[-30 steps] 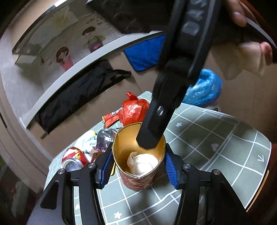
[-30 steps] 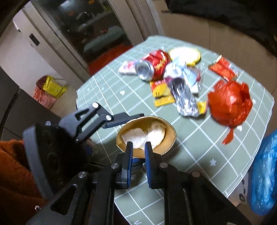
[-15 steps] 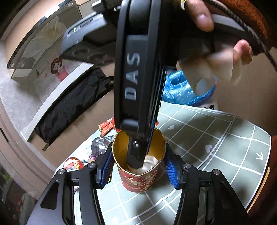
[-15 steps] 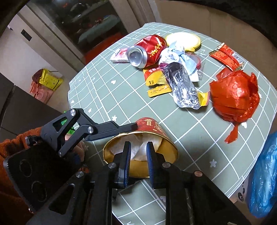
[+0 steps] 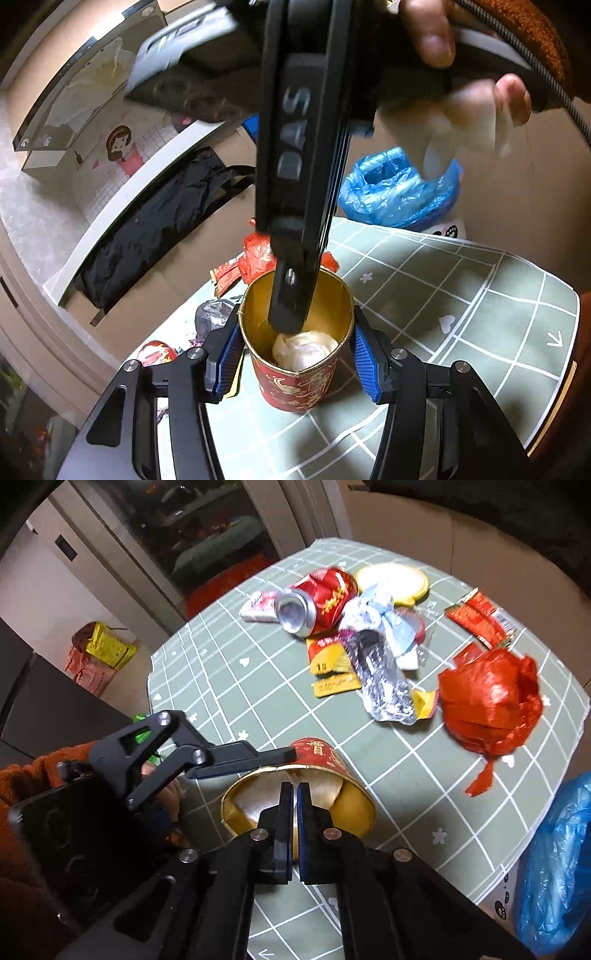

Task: Collect trash
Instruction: 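Bring the red cup back over the table while the right gripper pulls white tissue from it, then set the red cup down on the table with the left gripper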

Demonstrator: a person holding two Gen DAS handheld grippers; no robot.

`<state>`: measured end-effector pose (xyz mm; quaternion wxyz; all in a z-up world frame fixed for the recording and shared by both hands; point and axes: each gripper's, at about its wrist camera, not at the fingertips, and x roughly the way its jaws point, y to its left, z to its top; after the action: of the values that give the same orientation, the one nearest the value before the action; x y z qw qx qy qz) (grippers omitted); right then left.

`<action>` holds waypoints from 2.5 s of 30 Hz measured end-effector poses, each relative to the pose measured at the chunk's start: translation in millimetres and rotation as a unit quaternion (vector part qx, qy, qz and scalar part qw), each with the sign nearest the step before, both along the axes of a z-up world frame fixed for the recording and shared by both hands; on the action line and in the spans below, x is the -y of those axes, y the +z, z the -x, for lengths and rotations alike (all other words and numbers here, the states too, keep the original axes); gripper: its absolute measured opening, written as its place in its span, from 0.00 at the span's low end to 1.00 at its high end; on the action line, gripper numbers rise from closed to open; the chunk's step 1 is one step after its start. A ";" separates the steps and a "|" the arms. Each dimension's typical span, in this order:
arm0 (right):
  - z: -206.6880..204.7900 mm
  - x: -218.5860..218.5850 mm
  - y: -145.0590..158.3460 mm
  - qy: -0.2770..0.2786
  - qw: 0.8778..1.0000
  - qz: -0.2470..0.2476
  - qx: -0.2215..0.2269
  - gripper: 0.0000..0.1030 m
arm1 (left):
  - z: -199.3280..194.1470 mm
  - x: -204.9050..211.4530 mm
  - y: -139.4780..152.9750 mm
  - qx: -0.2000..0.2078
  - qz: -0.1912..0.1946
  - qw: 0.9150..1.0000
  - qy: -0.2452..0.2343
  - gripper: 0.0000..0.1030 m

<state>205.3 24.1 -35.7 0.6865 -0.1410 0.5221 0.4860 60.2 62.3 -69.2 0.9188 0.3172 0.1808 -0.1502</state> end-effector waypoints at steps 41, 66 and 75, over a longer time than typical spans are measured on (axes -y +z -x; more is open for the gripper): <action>-1.3 27.7 26.3 -0.028 0.999 -0.013 0.037 0.01 | 4.9 16.5 10.5 0.038 -0.039 0.999 0.005 0.53; -31.9 47.6 -3.9 -0.141 0.984 -0.093 0.063 0.25 | -92.8 -147.8 33.5 -0.277 0.467 0.825 0.158 0.58; -16.2 49.3 -29.1 -0.139 0.982 -0.047 0.116 0.29 | -89.2 -157.5 60.7 -0.224 0.433 0.857 0.166 0.58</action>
<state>221.4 -25.2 -64.7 0.8091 -0.0901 0.4296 0.3907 149.4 219.9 -8.4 0.9092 -0.1896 0.3487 -0.1255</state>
